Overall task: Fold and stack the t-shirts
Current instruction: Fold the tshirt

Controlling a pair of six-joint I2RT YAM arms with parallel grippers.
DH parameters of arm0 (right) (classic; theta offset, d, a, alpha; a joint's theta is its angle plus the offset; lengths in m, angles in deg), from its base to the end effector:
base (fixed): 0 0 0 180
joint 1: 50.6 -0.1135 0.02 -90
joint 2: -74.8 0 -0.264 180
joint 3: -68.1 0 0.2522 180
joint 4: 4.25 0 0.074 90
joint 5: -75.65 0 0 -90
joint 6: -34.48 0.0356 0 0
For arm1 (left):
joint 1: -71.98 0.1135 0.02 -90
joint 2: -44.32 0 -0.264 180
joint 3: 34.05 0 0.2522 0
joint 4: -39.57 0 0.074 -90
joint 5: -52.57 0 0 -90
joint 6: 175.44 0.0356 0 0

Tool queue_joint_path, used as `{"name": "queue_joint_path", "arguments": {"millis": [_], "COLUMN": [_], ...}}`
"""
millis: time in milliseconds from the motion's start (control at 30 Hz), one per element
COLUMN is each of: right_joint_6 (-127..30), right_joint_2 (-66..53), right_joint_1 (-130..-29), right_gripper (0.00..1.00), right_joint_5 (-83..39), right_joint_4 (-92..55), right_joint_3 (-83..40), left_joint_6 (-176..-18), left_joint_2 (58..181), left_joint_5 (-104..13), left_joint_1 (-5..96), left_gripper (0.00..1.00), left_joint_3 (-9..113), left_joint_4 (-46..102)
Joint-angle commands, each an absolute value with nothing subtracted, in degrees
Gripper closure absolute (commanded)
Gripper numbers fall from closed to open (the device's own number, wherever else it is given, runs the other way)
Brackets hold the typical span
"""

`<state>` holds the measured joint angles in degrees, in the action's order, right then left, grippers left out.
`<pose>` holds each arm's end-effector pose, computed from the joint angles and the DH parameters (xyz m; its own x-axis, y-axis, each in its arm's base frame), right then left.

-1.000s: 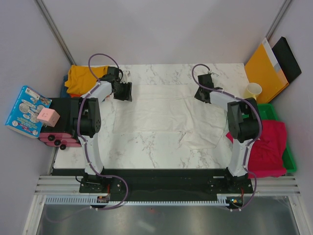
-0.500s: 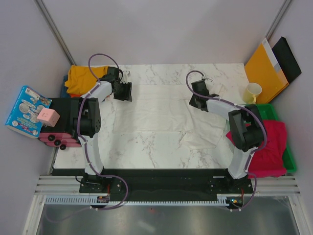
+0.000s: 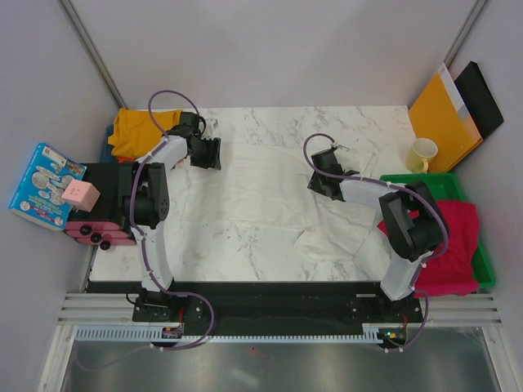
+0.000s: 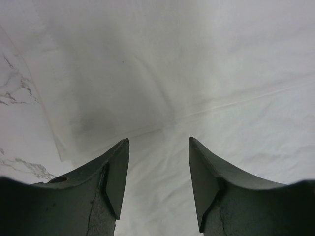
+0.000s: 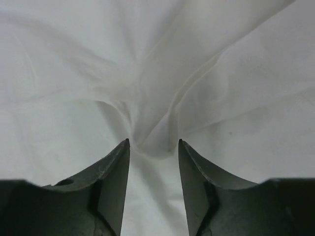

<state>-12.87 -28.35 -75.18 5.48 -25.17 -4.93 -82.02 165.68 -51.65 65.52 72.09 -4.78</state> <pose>0.3377 0.1412 0.1604 -0.6538 0.4018 -0.6412 0.3340 0.9136 0.2320 0.4518 -0.0600 0.1792 -0.8414 0.1535 -0.5182 0.2834 0.9417 -0.1812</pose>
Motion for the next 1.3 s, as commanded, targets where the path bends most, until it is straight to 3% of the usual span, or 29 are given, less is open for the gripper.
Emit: {"name": "queue_joint_path", "arguments": {"millis": [0,267,367,400,467,600,933,1267], "right_joint_6": [-15.60,-18.96,-21.85,-22.64,-24.13,-24.50,-23.79,-24.23], "right_joint_2": [-25.92,-32.41,-37.85,-39.18,-42.25,-45.52,-55.00,-69.15], "right_joint_1": [-75.30,-67.75,-64.49,-63.88,-63.34,-62.29,-60.53,-57.81], "right_gripper": [0.40,0.40,0.51,0.61,0.70,0.76,0.77,0.70], "right_joint_5": [8.76,9.13,8.06,8.67,8.76,8.33,6.48,5.16], "right_joint_4": [-23.72,-29.17,-31.97,-33.73,-35.23,-36.73,-42.44,-51.85], "right_joint_3": [-10.85,-21.33,-26.24,-28.87,-30.91,-33.89,-42.86,-67.36], "left_joint_6": [-82.10,-82.19,-82.54,-82.80,-83.41,-83.68,-83.59,-82.89], "left_joint_2": [166.49,167.45,168.07,168.50,168.94,170.79,173.08,172.90], "left_joint_5": [-53.78,-54.39,-54.66,-55.01,-55.36,-55.62,-55.10,-53.96], "left_joint_1": [65.39,65.13,65.04,65.04,65.04,64.95,64.95,65.04], "left_gripper": [0.42,0.42,0.42,0.42,0.42,0.42,0.41,0.41], "left_joint_3": [72.61,73.58,73.93,74.10,74.89,77.44,81.13,80.08], "left_joint_4": [-3.46,-3.46,-3.55,-3.63,-3.81,-4.95,-6.36,-6.71]}}
